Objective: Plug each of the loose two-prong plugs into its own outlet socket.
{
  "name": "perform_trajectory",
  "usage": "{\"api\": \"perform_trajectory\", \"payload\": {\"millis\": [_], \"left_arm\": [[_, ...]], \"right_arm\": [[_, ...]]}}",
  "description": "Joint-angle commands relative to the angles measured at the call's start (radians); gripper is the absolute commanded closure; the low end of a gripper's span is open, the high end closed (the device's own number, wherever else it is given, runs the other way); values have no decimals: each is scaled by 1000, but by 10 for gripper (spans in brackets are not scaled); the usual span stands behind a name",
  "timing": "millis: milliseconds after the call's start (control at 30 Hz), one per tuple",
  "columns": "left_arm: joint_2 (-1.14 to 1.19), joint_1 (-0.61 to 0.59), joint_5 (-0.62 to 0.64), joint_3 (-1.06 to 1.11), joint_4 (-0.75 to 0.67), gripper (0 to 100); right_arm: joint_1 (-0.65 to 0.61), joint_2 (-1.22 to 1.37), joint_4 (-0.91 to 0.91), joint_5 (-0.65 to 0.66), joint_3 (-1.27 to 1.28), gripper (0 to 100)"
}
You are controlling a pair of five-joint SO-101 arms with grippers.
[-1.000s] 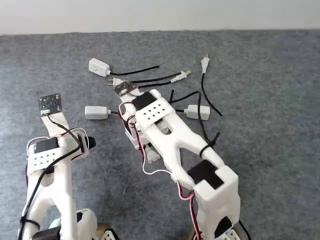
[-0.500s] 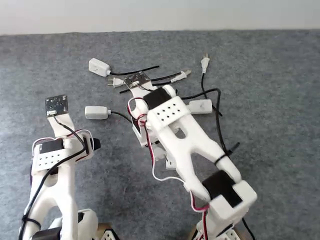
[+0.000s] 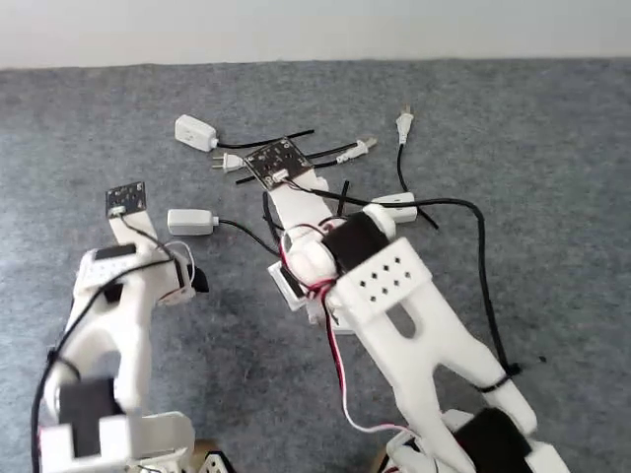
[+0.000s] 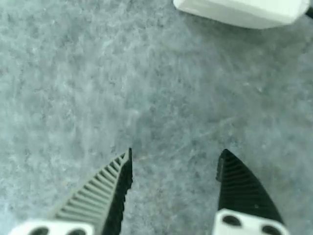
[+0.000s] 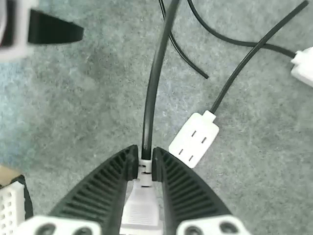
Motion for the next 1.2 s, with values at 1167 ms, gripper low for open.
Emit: {"api": "perform_trajectory", "payload": {"millis": [1167], "left_arm": [[284, 348, -5, -538, 141, 836]], "right_arm": [[-150, -306, -272, 51, 330, 991]]}}
